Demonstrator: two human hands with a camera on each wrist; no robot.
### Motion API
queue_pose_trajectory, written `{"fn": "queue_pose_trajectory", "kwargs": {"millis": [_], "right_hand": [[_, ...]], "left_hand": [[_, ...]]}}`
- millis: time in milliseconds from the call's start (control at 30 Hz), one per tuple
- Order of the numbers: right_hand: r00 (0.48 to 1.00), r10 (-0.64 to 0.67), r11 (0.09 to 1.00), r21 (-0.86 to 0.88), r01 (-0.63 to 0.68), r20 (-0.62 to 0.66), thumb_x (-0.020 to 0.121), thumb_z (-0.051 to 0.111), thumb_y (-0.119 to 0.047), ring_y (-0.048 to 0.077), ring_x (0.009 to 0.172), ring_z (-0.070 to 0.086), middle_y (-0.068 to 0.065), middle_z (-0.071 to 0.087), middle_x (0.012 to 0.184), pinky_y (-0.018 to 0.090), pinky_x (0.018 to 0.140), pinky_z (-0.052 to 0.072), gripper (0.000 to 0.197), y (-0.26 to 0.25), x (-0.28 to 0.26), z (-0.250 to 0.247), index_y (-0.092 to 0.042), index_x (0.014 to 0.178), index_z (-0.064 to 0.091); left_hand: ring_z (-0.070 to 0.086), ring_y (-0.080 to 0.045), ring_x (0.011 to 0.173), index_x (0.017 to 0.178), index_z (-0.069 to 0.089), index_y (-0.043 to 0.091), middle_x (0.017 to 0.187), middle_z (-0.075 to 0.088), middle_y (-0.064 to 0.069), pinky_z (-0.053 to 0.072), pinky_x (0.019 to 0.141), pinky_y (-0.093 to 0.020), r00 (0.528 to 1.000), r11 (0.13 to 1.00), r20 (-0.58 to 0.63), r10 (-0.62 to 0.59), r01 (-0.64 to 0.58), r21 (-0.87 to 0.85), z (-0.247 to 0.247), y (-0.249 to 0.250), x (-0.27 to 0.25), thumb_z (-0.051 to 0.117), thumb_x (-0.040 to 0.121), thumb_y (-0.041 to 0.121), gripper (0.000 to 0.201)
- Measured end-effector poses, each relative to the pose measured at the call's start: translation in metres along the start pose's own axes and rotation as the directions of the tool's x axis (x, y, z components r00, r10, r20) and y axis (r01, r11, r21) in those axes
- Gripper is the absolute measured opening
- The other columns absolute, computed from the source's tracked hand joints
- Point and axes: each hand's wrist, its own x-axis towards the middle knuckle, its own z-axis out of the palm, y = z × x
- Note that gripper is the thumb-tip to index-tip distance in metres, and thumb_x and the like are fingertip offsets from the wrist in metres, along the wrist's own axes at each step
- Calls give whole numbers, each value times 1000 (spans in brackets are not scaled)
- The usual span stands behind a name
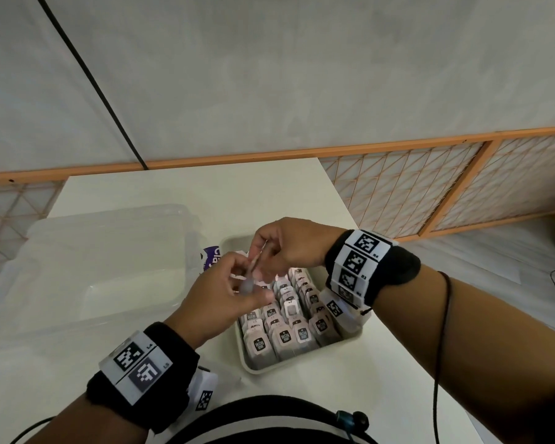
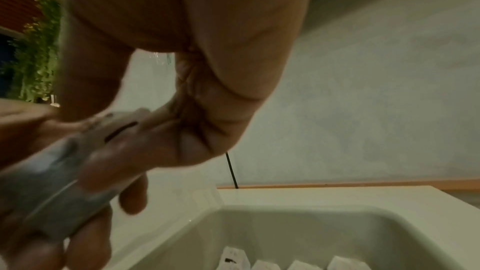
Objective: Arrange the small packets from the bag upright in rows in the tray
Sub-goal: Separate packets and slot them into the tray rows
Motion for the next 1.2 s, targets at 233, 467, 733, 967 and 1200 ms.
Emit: {"fn": "queue_pose_trajectory", "kwargs": {"millis": [233,467,733,967,1200], "right_hand": [[999,31,818,-575,-32,-11,81,72,-31,9,79,59,-8,66,83,26,77,45,18,9,4,-3,-19,94,69],[875,405,472,-880,49,267,82,73,-29,9,84,51,-3,67,110,20,71,38,34,35,17,19,-20,114,67],[817,475,297,-934,200,327,87,64,-34,18,116,56,-4,61,124,29,98,40,43,80,53,43,-22,127,60],[796,512,238,-943,230,324,75,74,-44,17,108,59,-5,62,121,30,91,47,47,90,71,53,-28,118,66],[812,475,342,-921,184,339,79,73,-35,12,108,59,-5,64,120,19,80,41,43,90,65,39,-21,119,67]], "left_hand": [[67,-12,87,98,58,28,101,66,7,54,85,-36,999,993,-12,-46,47,107,1,-8,3,67,85,16,19],[62,-6,85,96,57,34,102,62,14,43,69,-15,997,975,-79,-21,38,218,-4,-14,3,66,85,17,22],[61,-5,84,96,58,34,101,62,16,43,69,-16,996,972,-91,-12,33,233,-4,-15,4,64,86,19,19],[60,-2,80,99,60,30,100,63,14,41,67,-14,994,974,-110,-24,49,222,-7,-18,4,65,86,19,18],[60,-3,83,98,59,33,99,63,15,44,71,-17,995,969,-102,-20,45,244,-6,-20,5,65,86,21,19]]}}
